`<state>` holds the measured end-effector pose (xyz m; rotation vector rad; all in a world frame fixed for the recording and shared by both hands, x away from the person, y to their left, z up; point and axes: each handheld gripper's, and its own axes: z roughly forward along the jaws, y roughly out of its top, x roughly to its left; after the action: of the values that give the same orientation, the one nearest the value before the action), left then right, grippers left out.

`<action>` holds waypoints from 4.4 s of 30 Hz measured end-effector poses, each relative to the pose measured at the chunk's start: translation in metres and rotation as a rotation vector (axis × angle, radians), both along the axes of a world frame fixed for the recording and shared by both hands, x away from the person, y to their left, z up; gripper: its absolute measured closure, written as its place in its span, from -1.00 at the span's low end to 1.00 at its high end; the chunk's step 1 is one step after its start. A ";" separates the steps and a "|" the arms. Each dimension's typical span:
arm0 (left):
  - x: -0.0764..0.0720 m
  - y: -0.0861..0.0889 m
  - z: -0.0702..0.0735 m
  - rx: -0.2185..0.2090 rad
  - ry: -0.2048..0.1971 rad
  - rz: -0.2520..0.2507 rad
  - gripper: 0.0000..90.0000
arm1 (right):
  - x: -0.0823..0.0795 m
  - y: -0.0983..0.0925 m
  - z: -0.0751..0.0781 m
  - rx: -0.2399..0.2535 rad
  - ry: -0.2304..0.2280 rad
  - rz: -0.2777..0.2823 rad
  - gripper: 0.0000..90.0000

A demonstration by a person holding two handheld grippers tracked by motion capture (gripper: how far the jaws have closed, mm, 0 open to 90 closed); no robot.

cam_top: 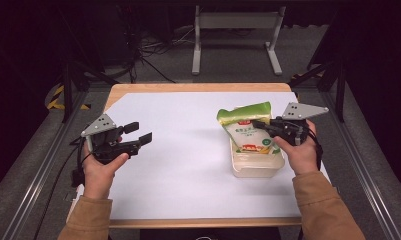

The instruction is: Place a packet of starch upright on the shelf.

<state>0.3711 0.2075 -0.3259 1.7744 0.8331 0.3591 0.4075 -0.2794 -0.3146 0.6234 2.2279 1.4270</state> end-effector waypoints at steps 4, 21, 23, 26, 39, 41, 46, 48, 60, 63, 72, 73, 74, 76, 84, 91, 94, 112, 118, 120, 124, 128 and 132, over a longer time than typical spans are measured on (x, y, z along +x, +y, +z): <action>0.000 0.000 -0.001 0.001 0.000 0.000 -0.22 | -0.002 -0.003 -0.005 0.023 0.009 0.001 0.97; 0.002 0.001 -0.003 0.002 0.012 0.003 -0.22 | -0.014 -0.015 -0.020 0.108 0.034 -0.010 0.98; 0.002 0.001 -0.004 -0.001 0.013 0.004 -0.22 | -0.014 -0.016 -0.022 0.118 0.043 -0.011 0.98; 0.002 0.001 -0.004 0.003 0.013 0.003 -0.22 | -0.014 -0.015 -0.024 0.131 0.061 -0.018 0.98; 0.003 0.002 -0.005 -0.002 0.015 0.002 -0.21 | -0.007 -0.007 -0.028 0.302 0.086 0.035 0.98; 0.003 0.002 -0.005 -0.003 0.020 0.003 -0.21 | -0.009 -0.012 -0.027 0.262 0.078 -0.006 0.98; 0.003 0.002 -0.005 -0.002 0.018 0.004 -0.21 | -0.017 -0.020 -0.023 0.217 0.070 -0.061 0.95; 0.003 0.002 -0.005 -0.006 0.021 0.005 -0.21 | -0.020 -0.024 -0.024 0.238 0.076 -0.076 0.93; 0.005 0.000 -0.007 0.002 0.030 -0.004 -0.21 | -0.008 -0.005 -0.021 0.390 0.092 0.014 0.99; 0.005 0.000 -0.008 0.007 0.028 -0.005 -0.21 | -0.009 -0.002 -0.023 0.387 0.095 0.019 0.99; 0.005 -0.002 -0.008 0.008 0.030 -0.002 -0.21 | -0.023 -0.032 -0.032 0.379 0.107 -0.096 0.96; 0.005 -0.002 -0.008 0.011 0.031 -0.004 -0.21 | -0.023 -0.034 -0.030 0.375 0.106 -0.117 0.92; 0.005 -0.003 -0.008 0.014 0.029 -0.004 -0.21 | -0.023 -0.034 -0.028 0.369 0.110 -0.141 0.84; 0.005 -0.004 -0.009 0.015 0.035 -0.004 -0.21 | -0.023 -0.031 -0.023 0.321 0.102 -0.164 0.74; 0.006 -0.002 -0.010 0.016 0.035 -0.005 -0.21 | -0.021 -0.017 -0.007 0.037 0.055 -0.219 0.33; 0.007 -0.003 -0.010 0.017 0.038 -0.004 -0.22 | -0.015 -0.016 -0.011 -0.026 0.139 -0.206 0.00; 0.007 -0.004 -0.011 0.022 0.038 -0.008 -0.22 | -0.011 -0.011 -0.019 -0.075 0.170 -0.200 0.00; 0.008 -0.003 -0.012 0.015 0.043 -0.005 -0.22 | -0.011 -0.025 -0.048 0.254 0.310 -0.191 0.96; 0.007 -0.003 -0.012 0.013 0.045 -0.005 -0.22 | -0.017 -0.028 -0.048 0.183 0.310 -0.274 0.95; 0.007 -0.003 -0.012 0.016 0.043 -0.007 -0.22 | -0.016 -0.026 -0.048 0.163 0.316 -0.288 0.95; 0.008 -0.004 -0.012 0.022 0.045 -0.008 -0.22 | -0.012 -0.024 -0.047 0.159 0.329 -0.289 0.95; 0.009 -0.004 -0.013 0.028 0.039 -0.010 -0.22 | -0.011 -0.022 -0.043 0.196 0.307 -0.250 0.95; 0.008 -0.004 -0.013 0.025 0.045 -0.010 -0.22 | -0.012 -0.014 -0.046 0.219 0.223 -0.208 0.95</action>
<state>0.3795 0.2037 -0.3386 1.8151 0.8548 0.3261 0.3956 -0.2930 -0.3603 1.1031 2.1054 1.5688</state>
